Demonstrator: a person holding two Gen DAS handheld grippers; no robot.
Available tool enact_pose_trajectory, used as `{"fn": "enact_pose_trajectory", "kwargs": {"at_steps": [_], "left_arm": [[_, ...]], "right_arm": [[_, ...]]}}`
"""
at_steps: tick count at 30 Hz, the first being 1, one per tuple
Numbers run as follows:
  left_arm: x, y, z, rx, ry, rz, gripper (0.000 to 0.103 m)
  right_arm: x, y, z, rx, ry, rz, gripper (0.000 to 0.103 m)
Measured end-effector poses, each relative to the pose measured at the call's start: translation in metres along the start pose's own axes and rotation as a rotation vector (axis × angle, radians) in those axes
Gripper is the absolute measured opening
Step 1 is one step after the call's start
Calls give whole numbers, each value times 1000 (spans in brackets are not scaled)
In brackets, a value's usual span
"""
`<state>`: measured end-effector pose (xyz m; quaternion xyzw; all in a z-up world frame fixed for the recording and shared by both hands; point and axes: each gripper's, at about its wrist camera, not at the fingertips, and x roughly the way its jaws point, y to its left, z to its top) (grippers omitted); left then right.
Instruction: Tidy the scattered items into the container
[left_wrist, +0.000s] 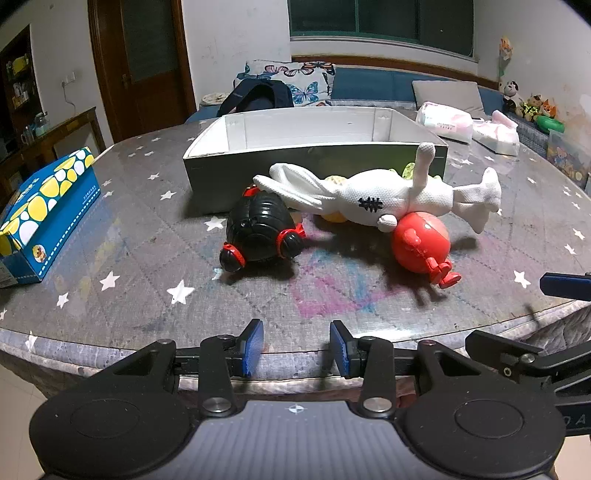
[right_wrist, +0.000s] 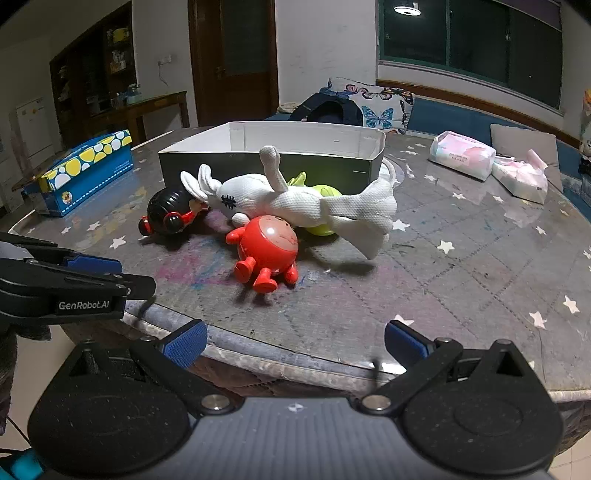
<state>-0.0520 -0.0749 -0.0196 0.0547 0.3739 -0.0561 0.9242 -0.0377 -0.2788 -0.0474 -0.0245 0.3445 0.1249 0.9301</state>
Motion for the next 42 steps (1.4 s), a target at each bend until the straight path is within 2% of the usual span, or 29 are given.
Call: {"fn": "enact_pose_trajectory", "kwargs": {"at_steps": [42], "left_arm": [[-7,-12,6,30,-29,-28,42]], "right_arm": [[4,2,2,-8,6,5,103]]}}
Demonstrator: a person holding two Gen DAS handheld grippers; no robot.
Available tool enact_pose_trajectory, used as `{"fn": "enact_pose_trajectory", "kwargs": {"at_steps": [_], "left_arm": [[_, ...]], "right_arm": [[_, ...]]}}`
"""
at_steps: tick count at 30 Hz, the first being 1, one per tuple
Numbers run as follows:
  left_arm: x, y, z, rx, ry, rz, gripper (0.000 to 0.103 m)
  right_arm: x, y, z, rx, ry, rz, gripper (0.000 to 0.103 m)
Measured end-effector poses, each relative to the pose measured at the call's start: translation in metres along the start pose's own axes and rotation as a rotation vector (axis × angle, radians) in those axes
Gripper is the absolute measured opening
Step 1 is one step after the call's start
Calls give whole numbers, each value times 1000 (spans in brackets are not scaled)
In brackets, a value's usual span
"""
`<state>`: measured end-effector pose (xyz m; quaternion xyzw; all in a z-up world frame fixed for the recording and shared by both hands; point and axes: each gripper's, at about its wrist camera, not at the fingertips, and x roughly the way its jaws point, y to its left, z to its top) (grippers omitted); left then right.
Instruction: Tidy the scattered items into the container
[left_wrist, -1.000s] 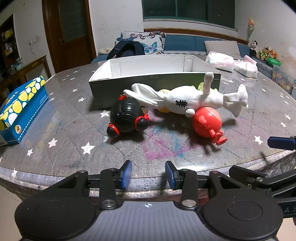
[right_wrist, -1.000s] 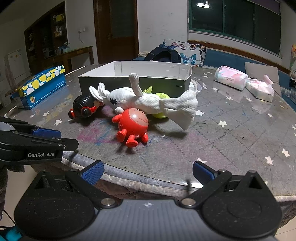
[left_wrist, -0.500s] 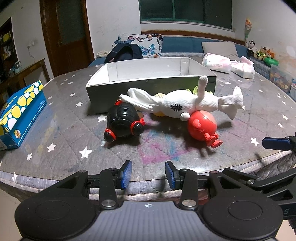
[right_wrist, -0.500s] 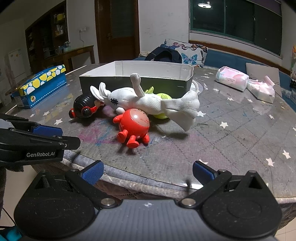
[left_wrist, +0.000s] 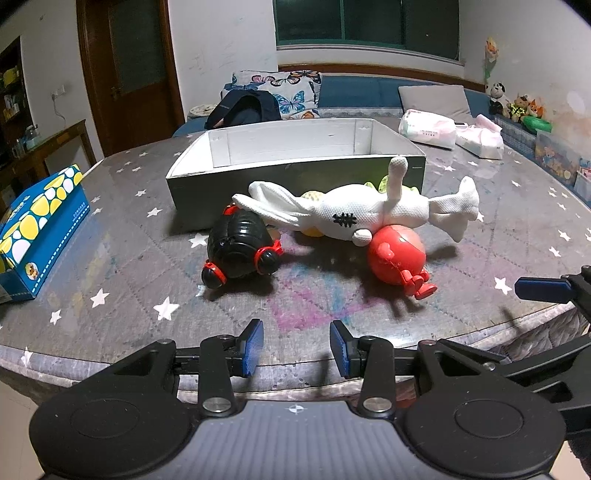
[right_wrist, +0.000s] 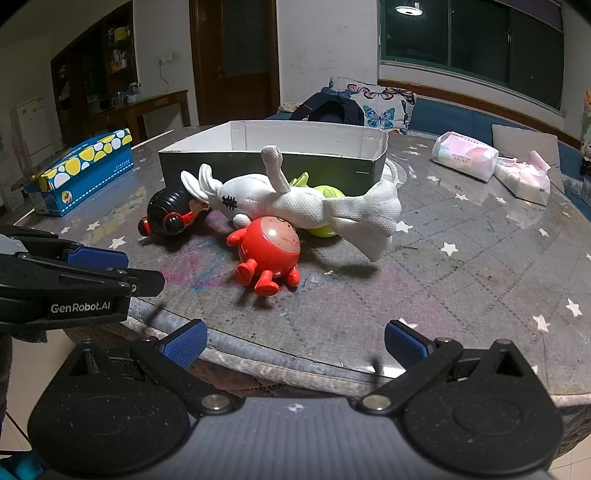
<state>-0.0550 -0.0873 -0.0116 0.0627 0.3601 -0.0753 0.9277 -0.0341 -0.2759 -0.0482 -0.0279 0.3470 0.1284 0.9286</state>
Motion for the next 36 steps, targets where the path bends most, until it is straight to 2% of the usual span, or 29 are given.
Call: {"fn": "enact_pose_trajectory", "kwargs": {"at_steps": [36], "left_arm": [[7,-2,10,10,1,-16,42]], "right_arm": [[15,-3,9,11,26,17,103]]}}
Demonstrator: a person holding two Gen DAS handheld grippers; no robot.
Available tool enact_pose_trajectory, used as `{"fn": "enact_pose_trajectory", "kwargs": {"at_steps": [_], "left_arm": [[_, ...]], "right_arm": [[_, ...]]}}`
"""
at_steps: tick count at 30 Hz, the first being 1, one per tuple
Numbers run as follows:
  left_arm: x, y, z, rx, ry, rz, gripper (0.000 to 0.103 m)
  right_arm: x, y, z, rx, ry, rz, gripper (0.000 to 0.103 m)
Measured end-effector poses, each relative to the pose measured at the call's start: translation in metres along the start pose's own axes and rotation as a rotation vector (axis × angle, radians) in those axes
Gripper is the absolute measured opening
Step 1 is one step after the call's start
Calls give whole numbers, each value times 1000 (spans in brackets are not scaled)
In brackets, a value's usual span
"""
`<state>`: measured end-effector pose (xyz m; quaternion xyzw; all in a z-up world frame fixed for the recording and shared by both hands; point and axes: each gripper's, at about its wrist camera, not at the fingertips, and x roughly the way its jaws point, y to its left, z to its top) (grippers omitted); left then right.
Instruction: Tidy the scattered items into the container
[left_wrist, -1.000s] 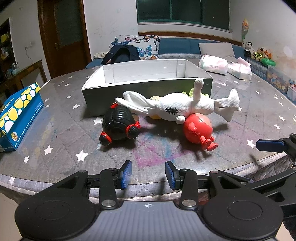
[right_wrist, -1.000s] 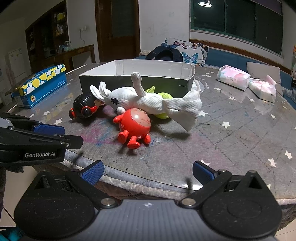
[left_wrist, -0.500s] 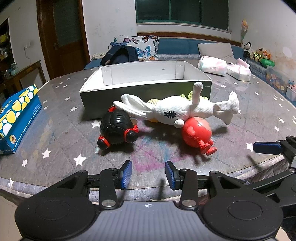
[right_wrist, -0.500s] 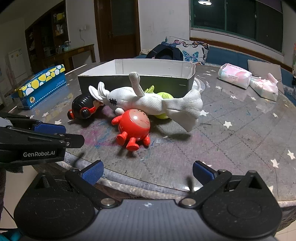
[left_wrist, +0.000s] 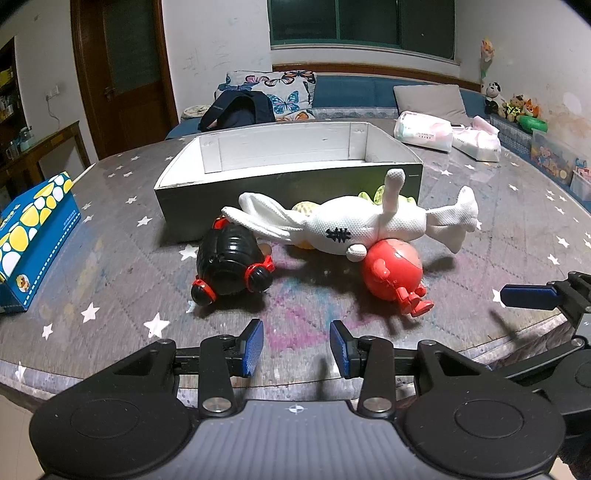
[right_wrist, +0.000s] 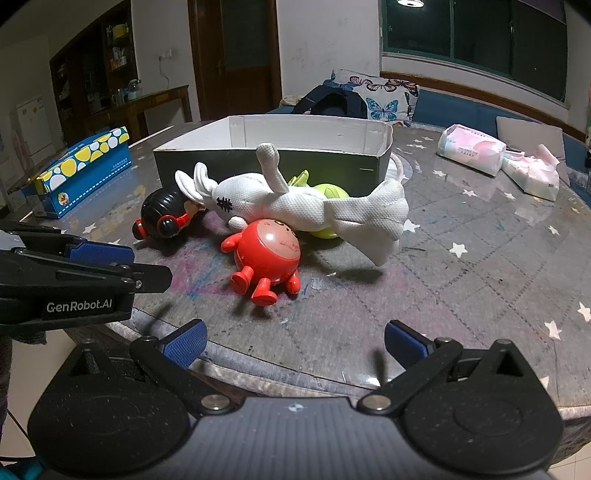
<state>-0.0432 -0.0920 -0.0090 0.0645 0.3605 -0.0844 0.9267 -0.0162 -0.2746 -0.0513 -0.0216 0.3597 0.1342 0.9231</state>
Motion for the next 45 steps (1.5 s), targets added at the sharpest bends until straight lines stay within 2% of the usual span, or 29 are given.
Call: {"fn": "enact_pose_trajectory", "kwargs": {"at_steps": [45], "left_arm": [[19,-2,22,12,42,-2,42]], "right_arm": [[18,-10,17,24,27,7,103]]}}
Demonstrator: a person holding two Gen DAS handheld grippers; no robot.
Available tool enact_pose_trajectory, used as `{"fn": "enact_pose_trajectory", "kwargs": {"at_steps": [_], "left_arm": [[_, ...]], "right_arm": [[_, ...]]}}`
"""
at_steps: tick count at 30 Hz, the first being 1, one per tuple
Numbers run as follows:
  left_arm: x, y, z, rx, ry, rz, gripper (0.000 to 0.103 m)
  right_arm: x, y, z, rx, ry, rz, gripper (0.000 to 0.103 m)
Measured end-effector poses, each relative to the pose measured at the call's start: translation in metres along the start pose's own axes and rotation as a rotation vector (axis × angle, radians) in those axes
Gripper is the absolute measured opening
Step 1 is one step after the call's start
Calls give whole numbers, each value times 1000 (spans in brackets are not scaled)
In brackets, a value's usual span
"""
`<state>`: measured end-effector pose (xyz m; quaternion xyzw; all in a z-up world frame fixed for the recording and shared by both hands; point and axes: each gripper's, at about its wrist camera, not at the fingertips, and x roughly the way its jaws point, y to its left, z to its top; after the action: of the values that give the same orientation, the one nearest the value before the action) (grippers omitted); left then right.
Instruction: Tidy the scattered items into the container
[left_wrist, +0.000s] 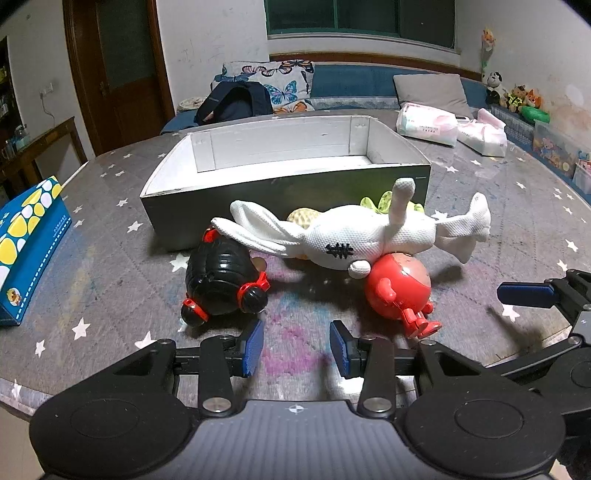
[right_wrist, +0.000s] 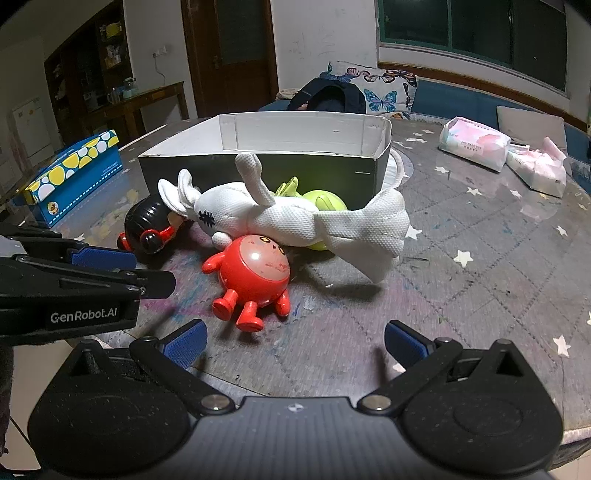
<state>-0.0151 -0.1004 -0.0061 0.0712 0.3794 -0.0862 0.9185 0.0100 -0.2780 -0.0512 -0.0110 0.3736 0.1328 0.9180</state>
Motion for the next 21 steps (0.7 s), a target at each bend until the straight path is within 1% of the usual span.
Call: {"fn": "enact_pose_trajectory", "kwargs": {"at_steps": [15,21], "left_arm": [[8,5,11,-16,9,-4,42],[10,12,15,-31,0,-21,42]], "right_arm": [[10,1,9,-7,9,2,103],[12,1,13,-5,2,9,103]]}}
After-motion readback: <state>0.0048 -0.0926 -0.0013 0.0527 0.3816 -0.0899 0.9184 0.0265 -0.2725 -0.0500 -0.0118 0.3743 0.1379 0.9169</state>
